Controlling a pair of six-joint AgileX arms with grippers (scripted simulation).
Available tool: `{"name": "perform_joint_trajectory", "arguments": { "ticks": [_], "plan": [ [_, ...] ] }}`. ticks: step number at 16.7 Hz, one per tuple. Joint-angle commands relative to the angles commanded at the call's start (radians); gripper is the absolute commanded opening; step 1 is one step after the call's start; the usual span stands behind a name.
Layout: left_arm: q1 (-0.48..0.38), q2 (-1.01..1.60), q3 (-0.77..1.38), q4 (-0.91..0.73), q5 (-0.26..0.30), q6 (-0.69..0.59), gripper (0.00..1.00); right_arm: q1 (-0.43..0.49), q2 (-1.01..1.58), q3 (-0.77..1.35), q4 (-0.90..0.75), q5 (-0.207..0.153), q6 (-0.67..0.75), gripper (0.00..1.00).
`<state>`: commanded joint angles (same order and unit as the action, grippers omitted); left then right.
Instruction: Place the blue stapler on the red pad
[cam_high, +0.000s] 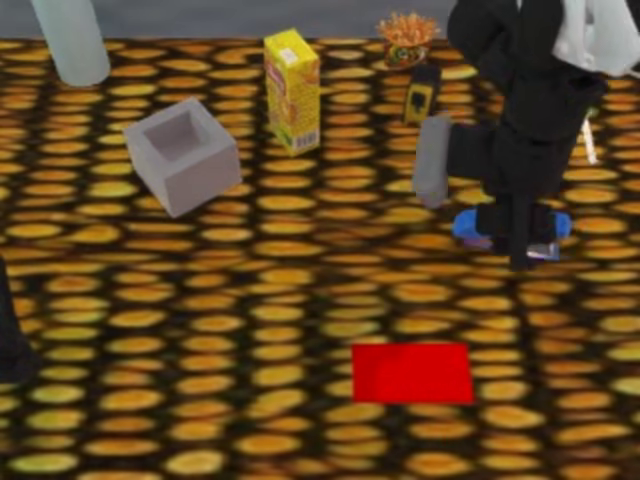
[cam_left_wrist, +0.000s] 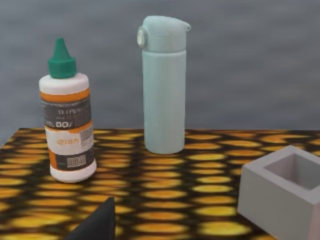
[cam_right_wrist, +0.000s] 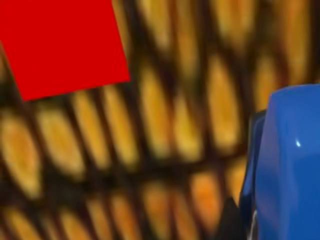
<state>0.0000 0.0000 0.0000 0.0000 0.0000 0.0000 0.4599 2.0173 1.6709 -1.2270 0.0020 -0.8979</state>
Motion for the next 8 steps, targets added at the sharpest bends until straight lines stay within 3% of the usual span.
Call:
{"name": "perform_joint_trajectory", "arguments": {
  "ticks": [8],
  "plan": [
    [0.000, 0.000, 0.000, 0.000, 0.000, 0.000, 1.00, 0.273, -0.049, -0.060, 0.007, -0.015, 0.068, 0.00]
  ]
}}
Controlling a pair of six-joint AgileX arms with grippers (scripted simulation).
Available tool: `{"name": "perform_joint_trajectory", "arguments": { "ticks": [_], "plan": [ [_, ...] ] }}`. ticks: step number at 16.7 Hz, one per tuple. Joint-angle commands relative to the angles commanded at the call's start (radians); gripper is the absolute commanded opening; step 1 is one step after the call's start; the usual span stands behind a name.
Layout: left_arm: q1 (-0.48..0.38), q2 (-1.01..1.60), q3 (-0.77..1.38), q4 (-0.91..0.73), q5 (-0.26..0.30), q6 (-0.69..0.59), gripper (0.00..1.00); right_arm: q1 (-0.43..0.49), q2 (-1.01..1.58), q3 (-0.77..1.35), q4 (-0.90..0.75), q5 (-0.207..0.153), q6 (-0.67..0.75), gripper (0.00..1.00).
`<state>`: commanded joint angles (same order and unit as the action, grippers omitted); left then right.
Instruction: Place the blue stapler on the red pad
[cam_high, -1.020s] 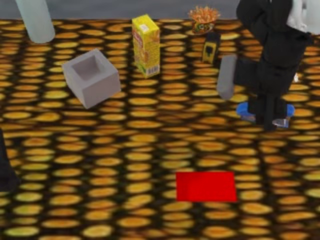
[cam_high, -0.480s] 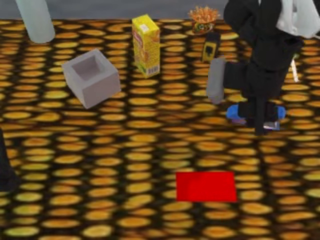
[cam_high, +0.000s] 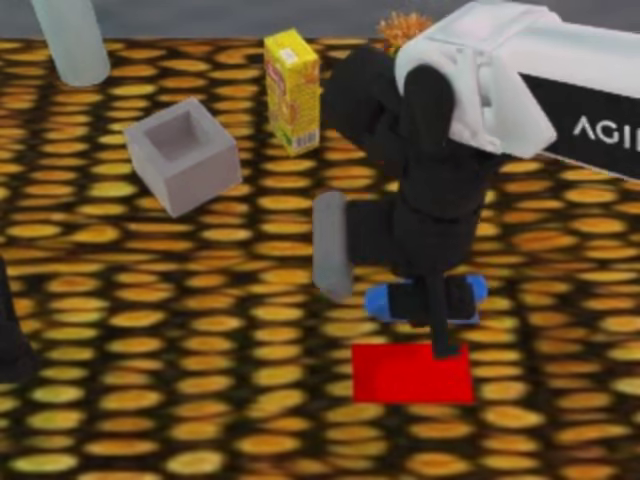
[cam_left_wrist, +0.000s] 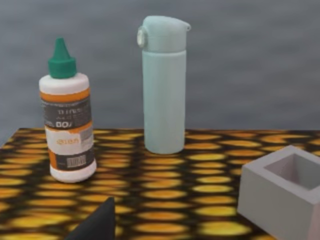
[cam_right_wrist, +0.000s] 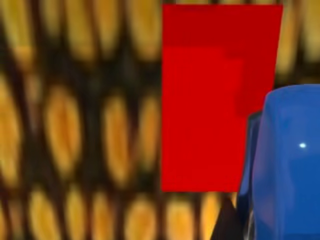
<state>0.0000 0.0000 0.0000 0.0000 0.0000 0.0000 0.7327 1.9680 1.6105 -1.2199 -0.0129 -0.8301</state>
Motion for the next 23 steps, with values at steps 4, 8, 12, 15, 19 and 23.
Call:
{"name": "perform_joint_trajectory", "arguments": {
  "ticks": [4, 8, 12, 15, 19, 23],
  "plan": [
    [0.000, 0.000, 0.000, 0.000, 0.000, 0.000, 1.00, 0.001, 0.003, 0.003, -0.001, 0.000, 0.003, 0.00],
    [0.000, 0.000, 0.000, 0.000, 0.000, 0.000, 1.00, -0.004, 0.020, -0.054, 0.072, 0.000, 0.009, 0.00],
    [0.000, 0.000, 0.000, 0.000, 0.000, 0.000, 1.00, 0.003, 0.069, -0.180, 0.258, 0.000, 0.007, 0.00],
    [0.000, 0.000, 0.000, 0.000, 0.000, 0.000, 1.00, 0.007, 0.098, -0.252, 0.354, 0.000, 0.005, 0.00],
    [0.000, 0.000, 0.000, 0.000, 0.000, 0.000, 1.00, 0.007, 0.103, -0.262, 0.366, 0.000, 0.006, 0.00],
    [0.000, 0.000, 0.000, 0.000, 0.000, 0.000, 1.00, 0.007, 0.103, -0.262, 0.366, 0.000, 0.006, 0.23]
  ]
}}
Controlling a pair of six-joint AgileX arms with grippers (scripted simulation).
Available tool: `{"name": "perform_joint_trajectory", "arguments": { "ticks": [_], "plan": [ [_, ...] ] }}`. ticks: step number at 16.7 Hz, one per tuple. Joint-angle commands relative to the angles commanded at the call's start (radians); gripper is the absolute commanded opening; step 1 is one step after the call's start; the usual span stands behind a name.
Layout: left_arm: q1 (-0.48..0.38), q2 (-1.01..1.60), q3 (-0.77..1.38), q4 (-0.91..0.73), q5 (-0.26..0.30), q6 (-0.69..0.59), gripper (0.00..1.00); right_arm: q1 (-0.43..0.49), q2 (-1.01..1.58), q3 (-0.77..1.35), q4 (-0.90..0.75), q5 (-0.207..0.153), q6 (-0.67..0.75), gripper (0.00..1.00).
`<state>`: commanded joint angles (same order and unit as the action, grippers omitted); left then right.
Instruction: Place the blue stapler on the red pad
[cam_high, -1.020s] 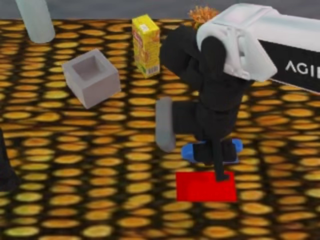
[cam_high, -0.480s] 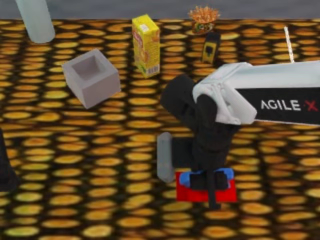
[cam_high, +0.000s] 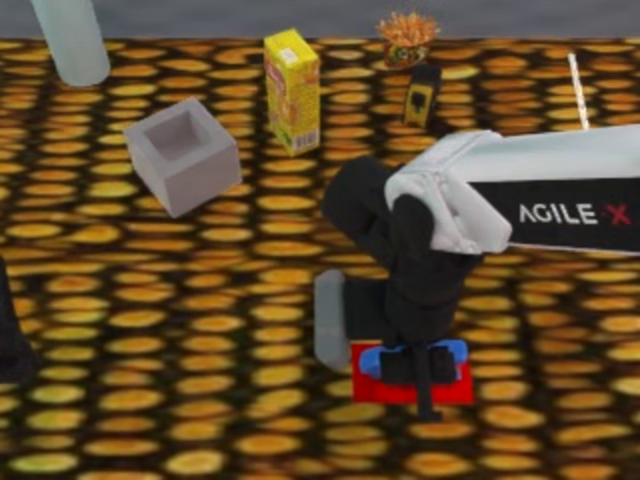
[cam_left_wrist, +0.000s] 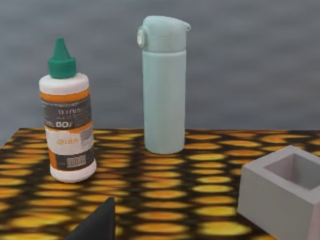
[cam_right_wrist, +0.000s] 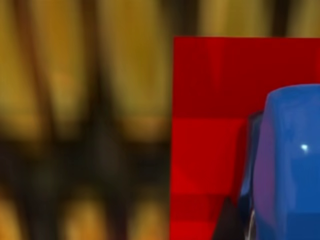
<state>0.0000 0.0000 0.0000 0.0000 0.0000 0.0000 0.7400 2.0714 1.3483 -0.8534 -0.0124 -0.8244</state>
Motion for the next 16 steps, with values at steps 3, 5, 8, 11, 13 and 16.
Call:
{"name": "perform_joint_trajectory", "arguments": {
  "ticks": [3, 5, 8, 11, 13, 16],
  "plan": [
    [0.000, 0.000, 0.000, 0.000, 0.000, 0.000, 1.00, 0.000, 0.000, 0.000, 0.000, 0.000, 0.000, 0.45],
    [0.000, 0.000, 0.000, 0.000, 0.000, 0.000, 1.00, 0.000, 0.000, 0.000, 0.000, 0.000, 0.000, 0.60],
    [0.000, 0.000, 0.000, 0.000, 0.000, 0.000, 1.00, 0.000, 0.000, 0.000, 0.000, 0.000, 0.000, 0.83],
    [0.000, 0.000, 0.000, 0.000, 0.000, 0.000, 1.00, 0.000, 0.000, 0.000, 0.000, 0.000, 0.000, 1.00],
    [0.000, 0.000, 0.000, 0.000, 0.000, 0.000, 1.00, 0.000, 0.000, 0.000, 0.000, 0.000, 0.000, 1.00],
    [0.000, 0.000, 0.000, 0.000, 0.000, 0.000, 1.00, 0.000, 0.000, 0.000, 0.000, 0.000, 0.000, 1.00]
  ]
}}
